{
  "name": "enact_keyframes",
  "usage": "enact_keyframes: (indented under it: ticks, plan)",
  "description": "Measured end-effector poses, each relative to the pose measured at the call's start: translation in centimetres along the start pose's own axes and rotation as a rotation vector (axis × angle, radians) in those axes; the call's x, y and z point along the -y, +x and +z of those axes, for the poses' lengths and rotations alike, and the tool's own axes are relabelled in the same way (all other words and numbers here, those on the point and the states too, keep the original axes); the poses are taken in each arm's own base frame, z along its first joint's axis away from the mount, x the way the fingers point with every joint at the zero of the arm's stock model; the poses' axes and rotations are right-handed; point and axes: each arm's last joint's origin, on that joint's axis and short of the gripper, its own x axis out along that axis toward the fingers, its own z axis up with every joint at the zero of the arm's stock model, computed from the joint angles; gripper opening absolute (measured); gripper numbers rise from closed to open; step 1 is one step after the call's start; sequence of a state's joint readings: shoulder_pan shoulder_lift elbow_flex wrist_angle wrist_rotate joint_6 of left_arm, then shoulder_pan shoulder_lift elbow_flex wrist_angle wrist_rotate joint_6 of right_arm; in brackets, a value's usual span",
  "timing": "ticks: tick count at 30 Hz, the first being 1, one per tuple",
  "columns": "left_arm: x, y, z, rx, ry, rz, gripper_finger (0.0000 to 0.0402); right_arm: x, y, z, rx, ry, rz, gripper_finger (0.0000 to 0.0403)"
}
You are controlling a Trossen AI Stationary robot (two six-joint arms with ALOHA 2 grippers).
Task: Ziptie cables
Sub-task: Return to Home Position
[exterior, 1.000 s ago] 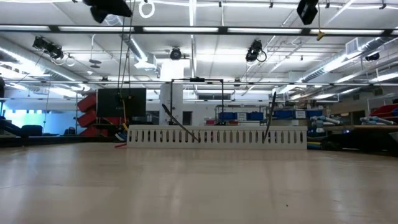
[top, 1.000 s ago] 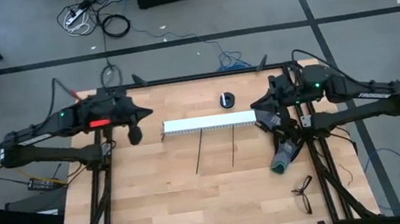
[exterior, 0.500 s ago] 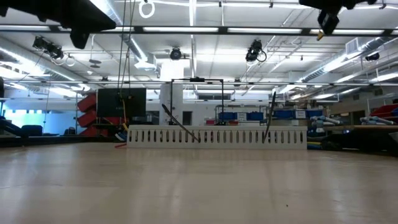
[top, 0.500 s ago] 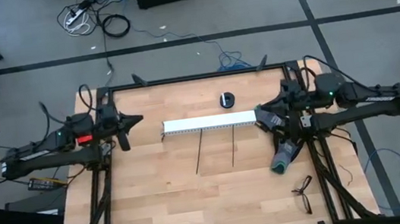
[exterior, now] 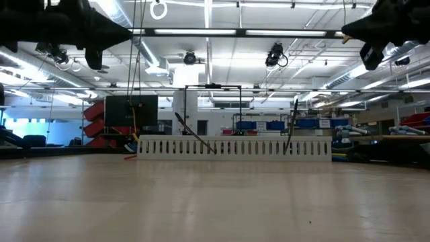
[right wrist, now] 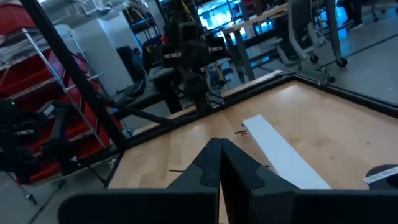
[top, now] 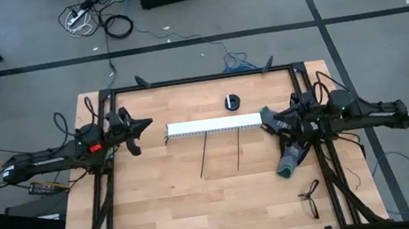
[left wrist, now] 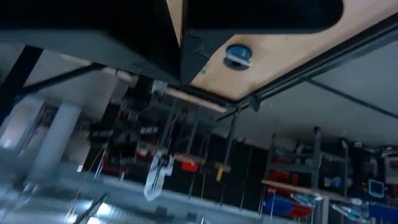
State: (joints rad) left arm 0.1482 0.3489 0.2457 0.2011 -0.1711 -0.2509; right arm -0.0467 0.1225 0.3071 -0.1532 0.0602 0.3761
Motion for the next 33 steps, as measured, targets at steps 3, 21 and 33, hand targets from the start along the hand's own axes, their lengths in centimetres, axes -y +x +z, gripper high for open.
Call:
enact_keyframes:
  ticks: [3,21,33]
  plan:
    - [-0.3,0.0,-1.2,0.059,-0.031,-0.020,0.0000,0.4,-0.2,-0.9,0.005,0.000,0.001,0.0001]
    - [-0.7,-0.6,-4.1,0.138,-0.084,-0.185,0.0000,1.9,0.1,-4.7,-0.086,-0.020,-0.041,0.0002]
    - [-0.4,-1.7,-2.4,0.318,-0.027,-0.242,0.0000,1.6,0.1,-4.4,-0.067,-0.075,0.033,0.0001]
